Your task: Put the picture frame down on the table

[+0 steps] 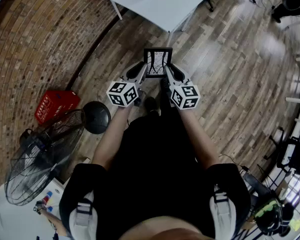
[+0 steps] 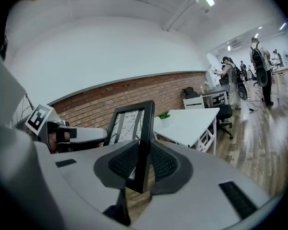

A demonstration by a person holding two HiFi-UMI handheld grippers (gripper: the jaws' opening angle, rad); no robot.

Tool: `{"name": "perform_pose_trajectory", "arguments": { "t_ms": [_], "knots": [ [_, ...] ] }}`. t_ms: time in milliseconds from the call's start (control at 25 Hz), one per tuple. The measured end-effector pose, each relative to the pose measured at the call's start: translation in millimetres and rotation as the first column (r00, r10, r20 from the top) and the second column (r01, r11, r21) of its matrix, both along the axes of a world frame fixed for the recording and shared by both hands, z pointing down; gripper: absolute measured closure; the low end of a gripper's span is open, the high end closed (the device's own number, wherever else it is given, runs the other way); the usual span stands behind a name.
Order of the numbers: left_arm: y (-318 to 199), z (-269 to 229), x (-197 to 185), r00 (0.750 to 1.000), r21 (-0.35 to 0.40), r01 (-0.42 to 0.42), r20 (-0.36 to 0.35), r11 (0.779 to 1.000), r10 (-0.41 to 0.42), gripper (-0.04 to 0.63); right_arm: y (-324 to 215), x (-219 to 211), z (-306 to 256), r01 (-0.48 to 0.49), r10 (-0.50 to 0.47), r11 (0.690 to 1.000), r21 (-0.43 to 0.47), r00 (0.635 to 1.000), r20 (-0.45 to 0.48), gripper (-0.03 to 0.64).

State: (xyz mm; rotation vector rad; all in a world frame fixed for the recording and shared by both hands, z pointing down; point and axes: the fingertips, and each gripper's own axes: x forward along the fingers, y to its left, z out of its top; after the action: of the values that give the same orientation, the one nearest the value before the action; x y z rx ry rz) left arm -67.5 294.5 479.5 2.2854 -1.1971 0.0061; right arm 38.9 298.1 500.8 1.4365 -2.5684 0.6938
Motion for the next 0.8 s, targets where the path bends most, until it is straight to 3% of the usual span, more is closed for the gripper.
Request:
{"name": "perform_pose_trajectory", "arguments": {
  "t_ms": [800],
  "knots": [
    [-40, 9, 11, 1.000, -0.030, 0.019, 0.009, 0.999, -0.019, 0.517, -41, 11, 7, 0.020, -0.020, 0.999, -0.029, 1.000, -0.006, 0.543]
  ]
}}
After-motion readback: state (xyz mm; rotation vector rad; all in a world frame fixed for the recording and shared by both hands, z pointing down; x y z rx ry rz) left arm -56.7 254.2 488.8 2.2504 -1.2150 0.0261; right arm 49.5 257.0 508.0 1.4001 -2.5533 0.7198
